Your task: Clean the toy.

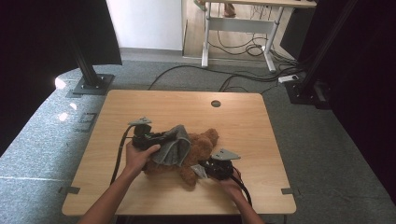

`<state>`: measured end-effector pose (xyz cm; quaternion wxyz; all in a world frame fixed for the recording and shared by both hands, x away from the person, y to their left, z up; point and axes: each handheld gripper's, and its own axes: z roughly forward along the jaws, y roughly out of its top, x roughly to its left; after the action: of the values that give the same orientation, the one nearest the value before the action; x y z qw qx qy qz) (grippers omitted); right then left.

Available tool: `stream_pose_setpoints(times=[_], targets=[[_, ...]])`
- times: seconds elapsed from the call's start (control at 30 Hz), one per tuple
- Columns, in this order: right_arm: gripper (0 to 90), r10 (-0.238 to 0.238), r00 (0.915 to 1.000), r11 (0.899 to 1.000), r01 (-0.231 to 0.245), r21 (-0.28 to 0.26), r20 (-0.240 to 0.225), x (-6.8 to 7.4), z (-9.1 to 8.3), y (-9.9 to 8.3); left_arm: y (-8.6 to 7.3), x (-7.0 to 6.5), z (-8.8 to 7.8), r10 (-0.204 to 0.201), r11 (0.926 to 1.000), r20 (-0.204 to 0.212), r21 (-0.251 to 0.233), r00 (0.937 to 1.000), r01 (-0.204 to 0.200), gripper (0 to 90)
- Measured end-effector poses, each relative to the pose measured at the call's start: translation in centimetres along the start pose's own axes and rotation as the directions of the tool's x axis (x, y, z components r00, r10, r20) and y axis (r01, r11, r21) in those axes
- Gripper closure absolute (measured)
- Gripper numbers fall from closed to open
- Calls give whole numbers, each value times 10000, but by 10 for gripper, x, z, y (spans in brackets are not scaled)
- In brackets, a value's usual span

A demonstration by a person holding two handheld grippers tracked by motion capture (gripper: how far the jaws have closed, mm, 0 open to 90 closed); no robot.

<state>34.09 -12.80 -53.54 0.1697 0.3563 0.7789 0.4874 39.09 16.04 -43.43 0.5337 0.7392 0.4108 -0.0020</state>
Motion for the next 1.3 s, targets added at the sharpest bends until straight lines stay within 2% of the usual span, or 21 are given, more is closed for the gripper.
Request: stream_pose_setpoints(times=[0.07,0.17,0.23,0.27,0.37,0.43,0.53,0.67,0.73,0.83,0.93,1.13,1.2,1.3], targets=[[699,-64,10000,10000,64,-16,53,1,0,0,7,-7,16,220,9993,-195,298,9996,-214,695],[713,-122,9993,9999,125,-74,342,3,0,-2,9,-9,36,178,9928,-265,1190,9995,-146,691],[726,-238,9986,9997,239,-21,469,4,-1,-3,4,-8,41,293,9885,-452,1498,9986,-222,690],[733,-320,9981,9995,318,38,524,4,-1,-4,2,-6,40,207,9892,-400,1456,9990,-146,691],[753,-291,9986,9996,288,66,447,3,-3,-6,-4,2,27,170,9922,-722,1244,9972,-79,692],[764,-288,9986,9995,284,103,437,3,-3,-7,-9,10,17,-45,9930,-887,1173,9960,150,694],[787,-266,9988,9996,260,140,420,4,-4,-9,-14,19,4,-385,9923,-812,1143,9960,477,695],[807,-186,9987,9996,175,244,480,7,-4,-12,-23,22,-14,-354,9954,-828,864,9959,426,694],[811,-222,9986,9994,208,289,490,8,-5,-12,-30,25,-25,-463,9970,-787,590,9958,510,694],[815,-230,9987,9992,215,322,455,8,-5,-13,-41,30,-48,-572,9979,-970,238,9936,598,694],[816,-186,9989,9992,171,349,439,8,-5,-13,-51,36,-66,-766,9969,-1098,96,9910,782,694],[820,-153,9990,9991,136,409,425,8,-5,-14,-71,50,-84,-1186,9925,-1334,136,9839,1215,694],[824,-193,9990,9990,176,409,406,8,-7,-15,-75,54,-87,-1217,9916,-1512,238,9810,1267,694],[827,-190,9990,9990,174,413,395,9,-8,-17,-85,62,-89,-1260,9891,-1936,506,9729,1382,695]])
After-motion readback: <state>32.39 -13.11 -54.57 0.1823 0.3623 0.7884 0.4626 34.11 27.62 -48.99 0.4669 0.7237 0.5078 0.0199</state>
